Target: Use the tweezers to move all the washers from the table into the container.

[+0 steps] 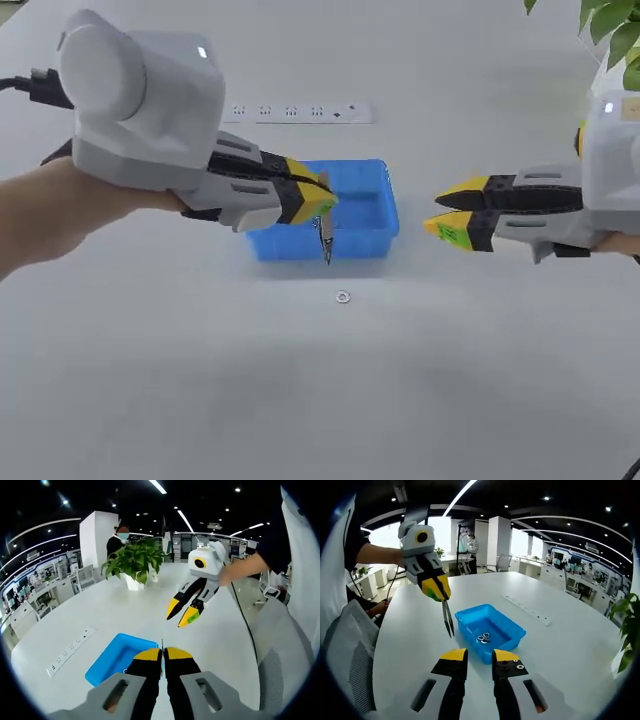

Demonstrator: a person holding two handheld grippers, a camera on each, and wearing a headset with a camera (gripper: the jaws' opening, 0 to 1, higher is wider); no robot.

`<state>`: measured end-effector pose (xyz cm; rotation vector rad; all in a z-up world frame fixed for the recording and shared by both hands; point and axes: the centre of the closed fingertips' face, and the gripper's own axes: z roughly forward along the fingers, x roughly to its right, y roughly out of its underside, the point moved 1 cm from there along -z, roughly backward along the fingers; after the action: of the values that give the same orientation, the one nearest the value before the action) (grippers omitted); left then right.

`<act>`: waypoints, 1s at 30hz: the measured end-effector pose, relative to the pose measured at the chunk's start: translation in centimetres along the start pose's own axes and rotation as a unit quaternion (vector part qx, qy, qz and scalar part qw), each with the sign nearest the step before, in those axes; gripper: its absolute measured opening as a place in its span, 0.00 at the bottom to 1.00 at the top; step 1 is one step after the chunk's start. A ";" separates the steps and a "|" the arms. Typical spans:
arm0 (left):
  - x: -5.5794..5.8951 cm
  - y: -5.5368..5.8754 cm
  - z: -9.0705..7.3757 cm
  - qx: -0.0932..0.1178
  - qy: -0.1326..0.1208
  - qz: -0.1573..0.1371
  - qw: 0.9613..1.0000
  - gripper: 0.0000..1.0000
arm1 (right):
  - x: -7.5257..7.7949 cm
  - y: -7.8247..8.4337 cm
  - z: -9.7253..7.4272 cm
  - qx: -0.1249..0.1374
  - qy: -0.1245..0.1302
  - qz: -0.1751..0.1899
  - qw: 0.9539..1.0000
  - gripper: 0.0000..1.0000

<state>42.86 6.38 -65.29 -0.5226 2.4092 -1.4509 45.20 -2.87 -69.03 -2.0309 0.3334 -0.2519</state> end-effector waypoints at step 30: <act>2.5 2.6 2.5 -0.023 0.020 0.020 0.999 0.06 | -7.4 3.6 -0.8 0.027 -0.037 0.067 0.997 0.58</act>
<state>41.30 4.42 -68.87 -0.4564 2.4741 -1.4059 37.56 -2.62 -72.12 -1.9495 0.4106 -0.1011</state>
